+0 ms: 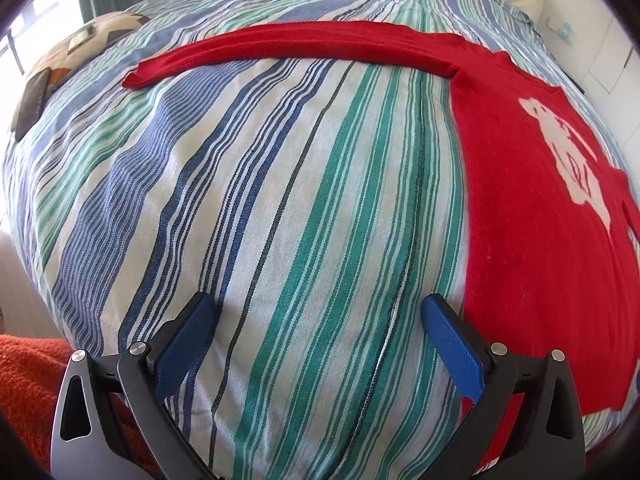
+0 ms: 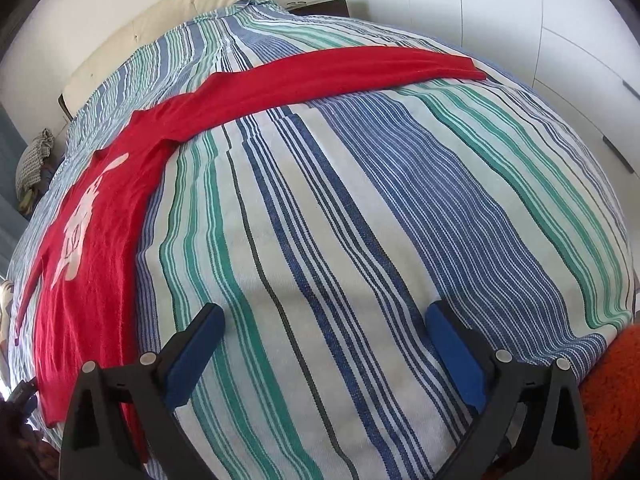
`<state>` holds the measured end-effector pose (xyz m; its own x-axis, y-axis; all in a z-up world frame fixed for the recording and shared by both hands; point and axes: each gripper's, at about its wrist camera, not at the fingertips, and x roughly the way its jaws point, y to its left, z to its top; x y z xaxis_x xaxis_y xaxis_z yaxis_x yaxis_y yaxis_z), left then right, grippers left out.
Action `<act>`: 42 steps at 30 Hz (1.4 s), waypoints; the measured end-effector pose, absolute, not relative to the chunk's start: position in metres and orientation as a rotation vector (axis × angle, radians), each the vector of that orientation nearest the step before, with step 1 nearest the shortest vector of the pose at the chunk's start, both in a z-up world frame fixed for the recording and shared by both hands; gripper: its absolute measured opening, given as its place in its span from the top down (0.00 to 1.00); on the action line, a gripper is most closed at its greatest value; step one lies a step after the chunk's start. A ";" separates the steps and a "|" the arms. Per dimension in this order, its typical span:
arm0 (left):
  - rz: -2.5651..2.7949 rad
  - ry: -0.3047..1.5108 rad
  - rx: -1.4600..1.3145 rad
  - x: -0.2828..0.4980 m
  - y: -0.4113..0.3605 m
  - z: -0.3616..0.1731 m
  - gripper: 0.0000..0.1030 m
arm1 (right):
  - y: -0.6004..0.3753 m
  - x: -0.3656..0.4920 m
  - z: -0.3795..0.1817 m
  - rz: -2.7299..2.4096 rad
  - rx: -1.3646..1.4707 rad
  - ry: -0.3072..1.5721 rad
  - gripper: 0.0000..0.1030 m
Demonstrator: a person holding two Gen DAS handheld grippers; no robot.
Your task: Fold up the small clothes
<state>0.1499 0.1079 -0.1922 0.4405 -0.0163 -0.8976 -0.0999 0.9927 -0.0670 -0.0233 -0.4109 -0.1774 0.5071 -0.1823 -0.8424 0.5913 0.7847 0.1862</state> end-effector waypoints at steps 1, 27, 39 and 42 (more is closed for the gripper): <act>0.051 1.121 -0.113 0.151 0.108 -0.192 0.00 | -0.410 -0.023 -0.177 -0.491 0.489 0.932 0.03; 0.092 1.044 -0.280 0.150 0.130 -0.179 0.01 | -0.653 0.016 -0.175 -0.477 1.279 0.519 0.26; 0.088 1.048 -0.275 0.151 0.130 -0.182 0.01 | -0.597 0.113 -0.046 -0.365 0.738 0.583 0.92; 0.077 1.048 -0.305 0.152 0.133 -0.180 0.01 | -0.524 0.169 0.013 -0.138 0.614 0.569 0.92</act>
<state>0.1517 0.1328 -0.1802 0.5004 -0.0819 -0.8619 -0.2075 0.9552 -0.2112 0.1686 -0.5243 0.0135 0.8387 0.0428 -0.5429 0.2861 0.8136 0.5061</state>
